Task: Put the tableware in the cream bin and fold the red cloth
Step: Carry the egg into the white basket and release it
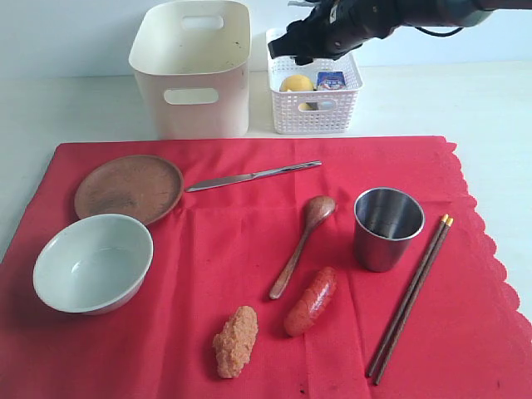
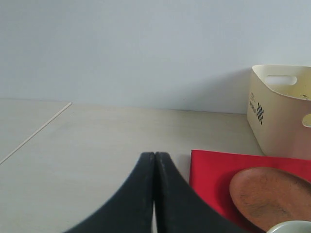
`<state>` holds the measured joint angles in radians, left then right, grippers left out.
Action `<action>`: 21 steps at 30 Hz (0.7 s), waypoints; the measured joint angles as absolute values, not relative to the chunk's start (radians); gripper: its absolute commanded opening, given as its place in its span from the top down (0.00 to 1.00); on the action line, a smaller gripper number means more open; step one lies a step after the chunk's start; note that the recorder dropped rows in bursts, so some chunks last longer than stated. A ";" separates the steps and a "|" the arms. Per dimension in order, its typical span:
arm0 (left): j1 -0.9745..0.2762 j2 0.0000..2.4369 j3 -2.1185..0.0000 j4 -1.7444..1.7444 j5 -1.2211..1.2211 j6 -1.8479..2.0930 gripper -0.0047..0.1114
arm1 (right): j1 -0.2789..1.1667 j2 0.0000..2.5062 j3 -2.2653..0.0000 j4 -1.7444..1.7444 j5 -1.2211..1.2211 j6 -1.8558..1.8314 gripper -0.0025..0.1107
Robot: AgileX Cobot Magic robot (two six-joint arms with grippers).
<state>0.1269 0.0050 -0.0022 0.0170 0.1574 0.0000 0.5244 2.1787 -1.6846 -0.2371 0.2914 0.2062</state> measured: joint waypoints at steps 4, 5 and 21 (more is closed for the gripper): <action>0.127 0.005 -0.002 0.017 0.157 0.000 0.95 | 0.513 2.275 -1.825 -0.241 0.358 0.206 0.98; 0.127 0.005 -0.002 0.017 0.157 0.000 0.95 | 0.509 2.298 -1.854 -0.241 0.373 0.206 0.98; 0.127 0.005 -0.002 0.017 0.157 0.000 0.95 | 0.481 2.438 -1.966 -0.246 0.407 0.206 0.62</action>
